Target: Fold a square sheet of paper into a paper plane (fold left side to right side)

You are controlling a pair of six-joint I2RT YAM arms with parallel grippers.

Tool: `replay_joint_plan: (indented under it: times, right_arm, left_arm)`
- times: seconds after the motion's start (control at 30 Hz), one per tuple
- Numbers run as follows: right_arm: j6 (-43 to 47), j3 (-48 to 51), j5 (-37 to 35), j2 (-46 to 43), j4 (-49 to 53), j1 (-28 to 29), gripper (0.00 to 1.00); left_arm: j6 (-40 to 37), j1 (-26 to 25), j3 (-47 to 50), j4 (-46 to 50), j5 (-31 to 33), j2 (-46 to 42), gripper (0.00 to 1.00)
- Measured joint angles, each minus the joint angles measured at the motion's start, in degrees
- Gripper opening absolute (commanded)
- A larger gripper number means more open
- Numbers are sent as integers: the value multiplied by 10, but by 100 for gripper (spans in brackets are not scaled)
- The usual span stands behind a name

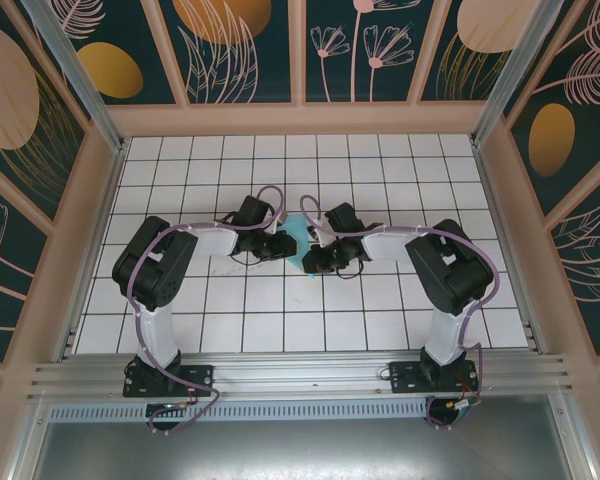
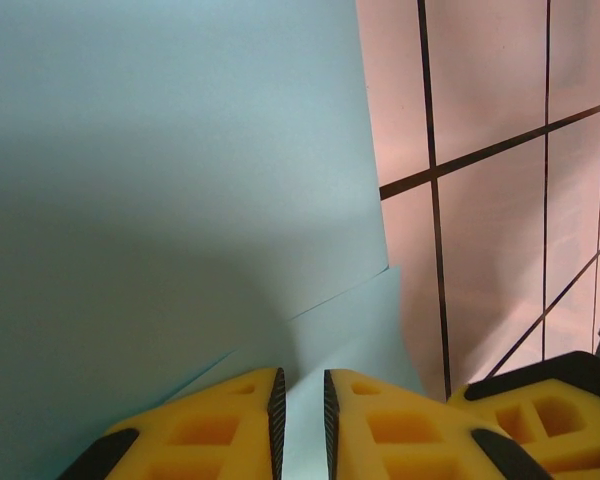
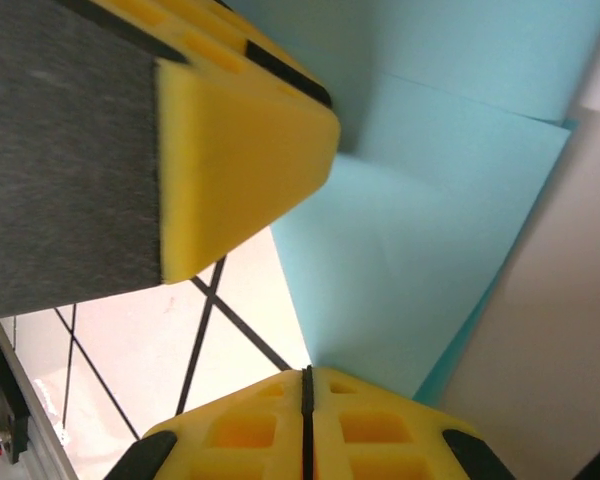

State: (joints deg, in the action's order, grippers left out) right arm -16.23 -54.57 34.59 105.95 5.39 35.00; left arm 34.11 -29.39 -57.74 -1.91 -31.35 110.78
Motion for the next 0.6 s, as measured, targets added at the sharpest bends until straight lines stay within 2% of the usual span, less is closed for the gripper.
replay_joint_plan:
  times: [0.6]
  right_arm:
    - [9,0,-13,5,10,5,9]
  left_arm:
    - [0,0,0,0,2,0,22]
